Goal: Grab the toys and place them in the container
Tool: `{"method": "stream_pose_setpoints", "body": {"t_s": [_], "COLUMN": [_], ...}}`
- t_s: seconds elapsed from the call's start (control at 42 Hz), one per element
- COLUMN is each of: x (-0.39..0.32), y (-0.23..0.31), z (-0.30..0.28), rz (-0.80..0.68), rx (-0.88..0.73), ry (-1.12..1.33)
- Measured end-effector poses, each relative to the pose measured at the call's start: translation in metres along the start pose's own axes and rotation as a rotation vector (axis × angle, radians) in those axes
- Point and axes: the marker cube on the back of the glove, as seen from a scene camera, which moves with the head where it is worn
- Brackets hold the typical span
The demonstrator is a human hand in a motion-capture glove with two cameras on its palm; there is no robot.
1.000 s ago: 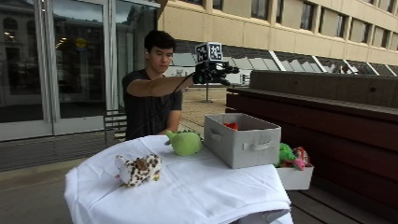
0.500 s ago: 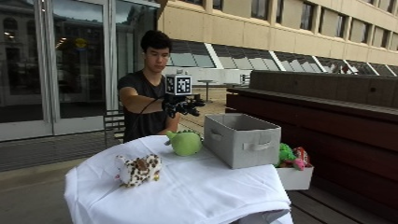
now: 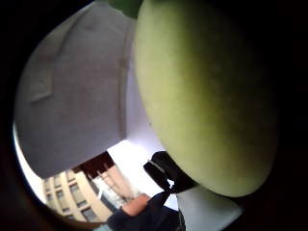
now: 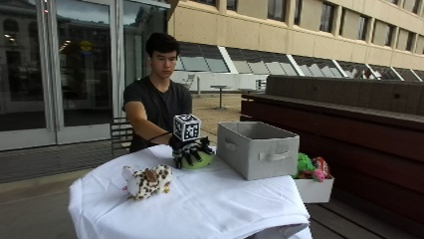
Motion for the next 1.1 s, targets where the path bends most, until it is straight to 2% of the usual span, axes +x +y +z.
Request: {"method": "stream_pose_setpoints", "body": {"t_s": [0.262,0.476,0.548,0.714,0.881,0.976,1.095], "x": [-0.001,0.010,0.017,0.013,-0.013,-0.048,-0.106], "y": [0.005,-0.002,-0.001,0.004,0.008,0.005,-0.015], "z": [-0.013,-0.043,-0.083,-0.211,-0.340,-0.376,-0.378], "rz": [0.045,0.080,0.081,0.153,0.122,0.075,0.002], "rx": [0.198,0.177,0.200,0.398,0.506,0.553,0.563], "ry": [0.081,0.051,0.055,0.076,-0.003,-0.039,-0.027]}}
